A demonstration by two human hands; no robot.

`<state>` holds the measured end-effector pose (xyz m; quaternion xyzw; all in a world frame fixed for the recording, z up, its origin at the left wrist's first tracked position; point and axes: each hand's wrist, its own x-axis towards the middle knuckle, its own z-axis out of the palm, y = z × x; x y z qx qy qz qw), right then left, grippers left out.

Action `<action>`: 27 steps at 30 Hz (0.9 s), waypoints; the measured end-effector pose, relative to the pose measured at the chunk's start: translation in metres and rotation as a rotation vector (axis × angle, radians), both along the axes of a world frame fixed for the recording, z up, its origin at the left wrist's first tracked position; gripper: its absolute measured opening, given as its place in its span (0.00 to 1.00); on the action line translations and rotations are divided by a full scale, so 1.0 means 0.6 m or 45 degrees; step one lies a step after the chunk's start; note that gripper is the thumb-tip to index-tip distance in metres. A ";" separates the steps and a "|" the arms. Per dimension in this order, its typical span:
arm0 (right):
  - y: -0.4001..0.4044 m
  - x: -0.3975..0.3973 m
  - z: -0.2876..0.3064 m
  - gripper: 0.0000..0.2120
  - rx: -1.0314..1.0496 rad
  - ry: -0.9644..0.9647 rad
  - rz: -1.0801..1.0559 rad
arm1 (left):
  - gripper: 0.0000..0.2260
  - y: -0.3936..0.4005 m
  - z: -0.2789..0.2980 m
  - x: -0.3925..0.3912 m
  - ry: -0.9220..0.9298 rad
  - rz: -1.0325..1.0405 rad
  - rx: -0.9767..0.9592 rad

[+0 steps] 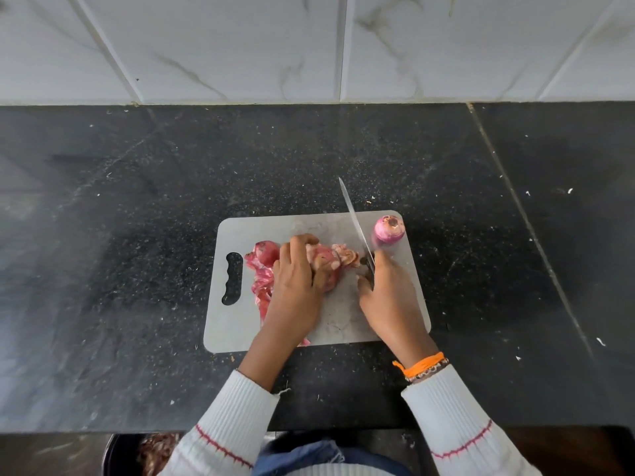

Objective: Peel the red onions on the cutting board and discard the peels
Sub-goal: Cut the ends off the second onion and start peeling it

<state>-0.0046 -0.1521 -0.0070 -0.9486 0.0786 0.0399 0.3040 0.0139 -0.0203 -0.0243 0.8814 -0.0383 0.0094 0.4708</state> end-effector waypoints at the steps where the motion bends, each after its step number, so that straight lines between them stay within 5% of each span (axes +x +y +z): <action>1: 0.001 0.002 0.000 0.17 0.019 -0.070 0.022 | 0.16 0.000 0.002 -0.002 0.011 0.000 -0.005; 6: 0.011 0.014 -0.012 0.21 0.090 -0.218 0.129 | 0.22 0.000 0.008 -0.003 0.013 -0.026 -0.035; 10: 0.005 0.020 -0.014 0.16 0.135 -0.232 0.149 | 0.33 0.004 0.003 -0.004 -0.022 -0.110 0.054; 27: 0.010 0.041 -0.022 0.02 -0.029 -0.323 0.184 | 0.36 0.000 0.004 0.014 -0.073 -0.010 0.363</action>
